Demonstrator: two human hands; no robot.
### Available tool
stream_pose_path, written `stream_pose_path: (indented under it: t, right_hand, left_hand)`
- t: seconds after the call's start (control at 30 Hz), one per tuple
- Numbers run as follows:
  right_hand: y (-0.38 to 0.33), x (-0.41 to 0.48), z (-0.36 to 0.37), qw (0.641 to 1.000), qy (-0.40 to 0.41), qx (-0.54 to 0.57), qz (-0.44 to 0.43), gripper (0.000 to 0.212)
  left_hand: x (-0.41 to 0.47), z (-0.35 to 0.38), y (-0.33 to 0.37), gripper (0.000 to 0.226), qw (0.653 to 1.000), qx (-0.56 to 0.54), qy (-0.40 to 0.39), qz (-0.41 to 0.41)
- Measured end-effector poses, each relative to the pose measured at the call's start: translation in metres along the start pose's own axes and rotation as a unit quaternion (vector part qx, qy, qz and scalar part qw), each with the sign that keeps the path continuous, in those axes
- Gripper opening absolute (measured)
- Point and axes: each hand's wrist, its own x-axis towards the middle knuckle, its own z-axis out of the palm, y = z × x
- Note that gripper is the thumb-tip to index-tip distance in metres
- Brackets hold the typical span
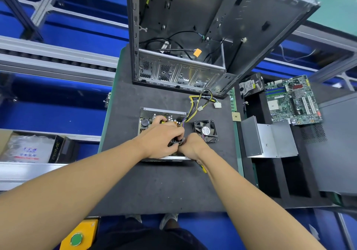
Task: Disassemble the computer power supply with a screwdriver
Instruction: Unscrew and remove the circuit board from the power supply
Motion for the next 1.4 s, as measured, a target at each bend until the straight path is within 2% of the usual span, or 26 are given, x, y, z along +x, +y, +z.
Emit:
stream_pose_path:
  t: [0.3,0.47,0.7,0.8,0.97,1.13,1.2,1.27,1.4]
  right_hand:
    - [-0.004,0.003,-0.001,0.998,0.004,-0.044,0.050,0.021]
    - [-0.006,0.003,0.001,0.997,0.033,-0.053,0.037,0.021]
    - [-0.007,-0.003,0.000,0.995,-0.025,-0.068,0.062,0.025]
    - [-0.002,-0.002,-0.001,0.996,-0.008,-0.081,0.028,0.022]
    - [-0.001,-0.008,-0.005,0.980,0.028,-0.190,-0.044,0.026]
    - [0.012,-0.019,-0.012,0.967,0.021,-0.214,-0.139,0.003]
    - [0.026,-0.025,-0.011,0.944,0.049,-0.258,-0.202,0.018]
    - [0.035,-0.027,-0.005,0.927,0.089,-0.267,-0.249,0.020]
    - [0.040,-0.024,0.003,0.902,0.122,-0.316,-0.268,0.020]
  left_hand:
    - [-0.002,-0.001,-0.004,0.018,1.000,-0.010,-0.008,0.004]
    - [-0.001,-0.001,-0.003,0.014,1.000,-0.012,-0.016,-0.002]
    - [-0.001,0.001,-0.002,0.017,1.000,0.000,-0.015,0.010]
    - [-0.002,0.000,-0.001,0.016,1.000,0.002,-0.014,0.008]
    - [-0.002,-0.002,0.000,0.012,1.000,-0.005,-0.024,0.004]
    - [-0.002,-0.003,0.001,0.014,1.000,-0.007,-0.024,0.004]
    - [-0.001,-0.002,0.000,0.014,1.000,-0.006,-0.022,0.003]
    - [-0.001,-0.002,0.001,0.015,1.000,-0.008,-0.020,0.003]
    - [-0.001,-0.003,0.002,0.017,1.000,-0.007,-0.016,0.005]
